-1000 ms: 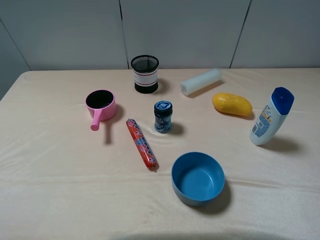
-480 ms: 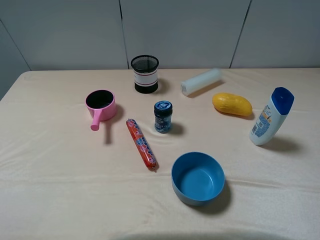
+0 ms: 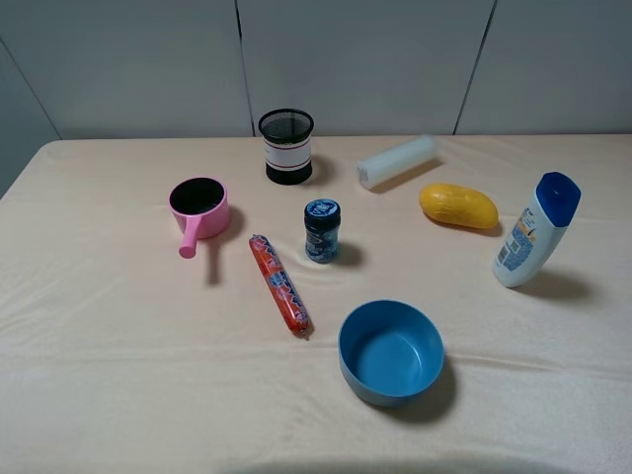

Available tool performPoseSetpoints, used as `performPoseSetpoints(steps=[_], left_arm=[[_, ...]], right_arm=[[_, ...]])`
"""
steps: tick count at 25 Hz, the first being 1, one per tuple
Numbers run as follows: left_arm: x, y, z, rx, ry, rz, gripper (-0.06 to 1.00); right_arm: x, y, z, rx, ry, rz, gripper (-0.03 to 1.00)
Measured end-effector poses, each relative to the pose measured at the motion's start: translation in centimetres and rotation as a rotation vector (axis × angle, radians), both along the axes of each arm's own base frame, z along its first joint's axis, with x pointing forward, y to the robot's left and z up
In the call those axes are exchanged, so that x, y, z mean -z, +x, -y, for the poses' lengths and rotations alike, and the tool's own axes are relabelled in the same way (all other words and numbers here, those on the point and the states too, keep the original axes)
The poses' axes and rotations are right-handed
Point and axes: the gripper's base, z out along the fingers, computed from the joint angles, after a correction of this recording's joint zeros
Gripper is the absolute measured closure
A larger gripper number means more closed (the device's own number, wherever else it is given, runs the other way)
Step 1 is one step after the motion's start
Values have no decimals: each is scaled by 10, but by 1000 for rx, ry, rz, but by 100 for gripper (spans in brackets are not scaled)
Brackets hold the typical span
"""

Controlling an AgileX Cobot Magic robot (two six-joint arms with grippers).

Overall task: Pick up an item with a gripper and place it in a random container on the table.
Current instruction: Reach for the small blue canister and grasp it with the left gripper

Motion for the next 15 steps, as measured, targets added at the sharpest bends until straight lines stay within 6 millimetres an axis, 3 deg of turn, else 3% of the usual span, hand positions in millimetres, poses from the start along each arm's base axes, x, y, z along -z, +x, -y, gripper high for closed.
performPoseSetpoints(steps=[8,9,15], left_arm=[[-21,30,0,0,-1,-71,-2],[-31,44,0,3,-5,-116,-2],[-48,73,2,15,-34,-194,-2]], right_arm=[[0,0,0,0,0,0,27],[0,0,0,0,0,0,27],[0,0,0,0,0,0,27]])
